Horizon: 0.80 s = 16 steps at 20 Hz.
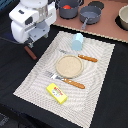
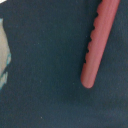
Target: Interact with the objects in diverse but meaningful ways.
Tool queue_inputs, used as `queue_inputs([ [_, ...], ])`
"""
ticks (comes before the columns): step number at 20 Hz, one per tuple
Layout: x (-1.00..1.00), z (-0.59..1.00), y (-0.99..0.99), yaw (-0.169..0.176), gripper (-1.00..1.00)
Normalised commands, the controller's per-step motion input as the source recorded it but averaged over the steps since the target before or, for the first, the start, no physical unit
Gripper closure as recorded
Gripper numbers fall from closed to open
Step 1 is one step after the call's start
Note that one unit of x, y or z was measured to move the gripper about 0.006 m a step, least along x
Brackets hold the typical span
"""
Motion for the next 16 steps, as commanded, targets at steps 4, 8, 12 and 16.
queue_inputs([
  [4,-0.47,-0.54,-0.13,-0.088,-1.00],
  [8,-0.40,-0.54,-0.01,-0.054,-1.00],
  [12,-0.48,-0.53,0.04,-0.036,-1.00],
  [16,-0.61,-0.49,0.12,-0.016,-1.00],
])
